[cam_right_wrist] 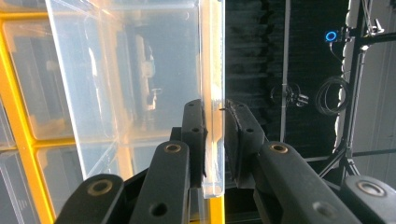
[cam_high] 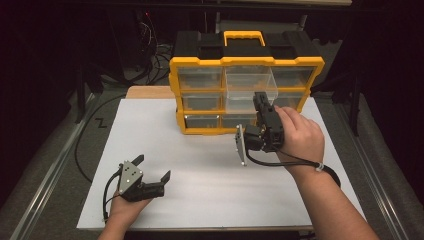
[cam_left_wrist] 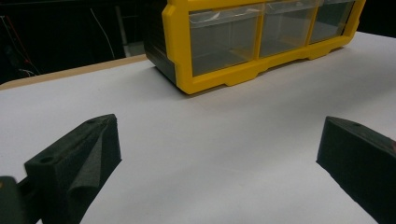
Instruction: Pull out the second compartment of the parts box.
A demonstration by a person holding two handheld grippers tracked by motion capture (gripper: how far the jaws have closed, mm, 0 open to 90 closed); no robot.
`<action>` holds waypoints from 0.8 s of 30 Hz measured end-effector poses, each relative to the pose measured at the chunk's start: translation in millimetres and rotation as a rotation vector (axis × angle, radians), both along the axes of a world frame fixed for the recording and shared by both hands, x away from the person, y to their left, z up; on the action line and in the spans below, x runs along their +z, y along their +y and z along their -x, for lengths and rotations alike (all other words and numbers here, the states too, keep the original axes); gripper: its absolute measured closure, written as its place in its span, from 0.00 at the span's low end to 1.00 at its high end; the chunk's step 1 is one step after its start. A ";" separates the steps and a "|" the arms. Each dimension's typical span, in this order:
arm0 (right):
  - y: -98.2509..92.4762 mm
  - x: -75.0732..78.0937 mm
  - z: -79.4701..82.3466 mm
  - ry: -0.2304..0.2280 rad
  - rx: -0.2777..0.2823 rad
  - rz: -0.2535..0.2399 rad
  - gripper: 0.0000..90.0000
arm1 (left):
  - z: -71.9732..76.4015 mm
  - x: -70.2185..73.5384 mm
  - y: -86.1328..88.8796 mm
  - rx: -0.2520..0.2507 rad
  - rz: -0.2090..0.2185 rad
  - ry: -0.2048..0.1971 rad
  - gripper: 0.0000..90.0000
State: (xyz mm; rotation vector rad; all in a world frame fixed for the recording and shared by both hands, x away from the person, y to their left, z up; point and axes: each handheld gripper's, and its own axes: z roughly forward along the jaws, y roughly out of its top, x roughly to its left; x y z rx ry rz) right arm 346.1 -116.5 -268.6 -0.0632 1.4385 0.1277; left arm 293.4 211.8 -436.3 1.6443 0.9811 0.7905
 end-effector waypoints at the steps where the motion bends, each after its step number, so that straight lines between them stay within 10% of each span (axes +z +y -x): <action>1: 0.0 -1.4 0.2 -0.003 0.005 -0.002 0.89 | -0.1 -0.1 -0.1 -0.001 -0.001 0.002 0.00; 24: 1.9 -3.2 -6.6 -0.006 0.000 -0.004 0.89 | 1.4 -1.8 -3.2 -0.006 -0.005 0.013 0.00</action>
